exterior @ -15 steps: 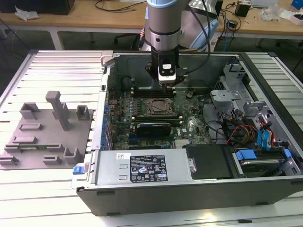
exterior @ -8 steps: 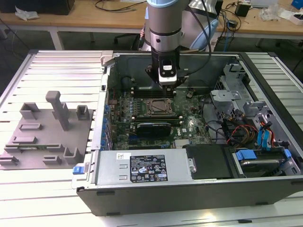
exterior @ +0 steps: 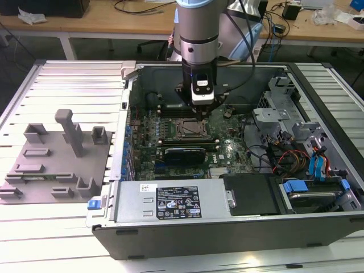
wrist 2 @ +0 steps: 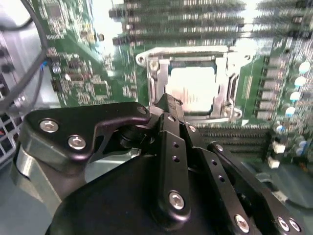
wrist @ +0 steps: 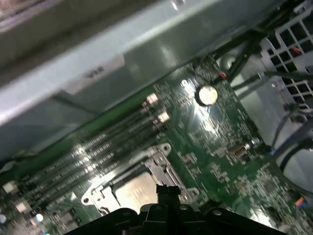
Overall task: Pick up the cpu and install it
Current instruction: 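Install the first cpu locking lever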
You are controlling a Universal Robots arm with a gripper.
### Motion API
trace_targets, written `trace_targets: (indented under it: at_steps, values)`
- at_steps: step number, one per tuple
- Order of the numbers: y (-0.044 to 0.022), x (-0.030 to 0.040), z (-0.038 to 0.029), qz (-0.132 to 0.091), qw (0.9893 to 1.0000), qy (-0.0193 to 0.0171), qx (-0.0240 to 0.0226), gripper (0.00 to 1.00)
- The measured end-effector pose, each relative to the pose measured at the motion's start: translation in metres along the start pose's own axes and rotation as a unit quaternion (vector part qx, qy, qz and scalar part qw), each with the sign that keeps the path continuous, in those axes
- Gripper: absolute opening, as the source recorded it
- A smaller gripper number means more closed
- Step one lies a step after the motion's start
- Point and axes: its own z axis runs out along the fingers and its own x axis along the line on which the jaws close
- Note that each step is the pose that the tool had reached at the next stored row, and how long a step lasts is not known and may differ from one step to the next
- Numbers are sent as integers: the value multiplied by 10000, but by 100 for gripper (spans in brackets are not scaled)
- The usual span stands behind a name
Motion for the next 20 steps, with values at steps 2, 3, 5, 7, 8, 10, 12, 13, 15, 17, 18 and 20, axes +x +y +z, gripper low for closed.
trace_targets:
  at_steps: [2,3,5,7,8,10,12,13,15,17,18,20]
  values:
    - [-18,-11,1,-5,10000,-15,29,11]
    - [-19,-11,1,-5,10000,-15,30,11]
    - [-20,-13,1,-10,10000,-20,43,11]
    - [-16,-16,5,-18,9998,137,141,11]
    - [-15,-19,6,-23,9996,209,186,11]
    - [-12,-22,10,-36,9985,430,328,11]
    - [-13,-22,10,-36,9985,431,330,11]
    - [-13,-22,10,-36,9985,431,330,11]
    - [-12,-22,12,-107,9985,430,325,11]
    - [-13,-21,17,-347,9980,429,303,11]
    - [-13,-21,19,-436,9977,428,294,11]
    - [-13,-20,26,-669,9965,427,273,11]
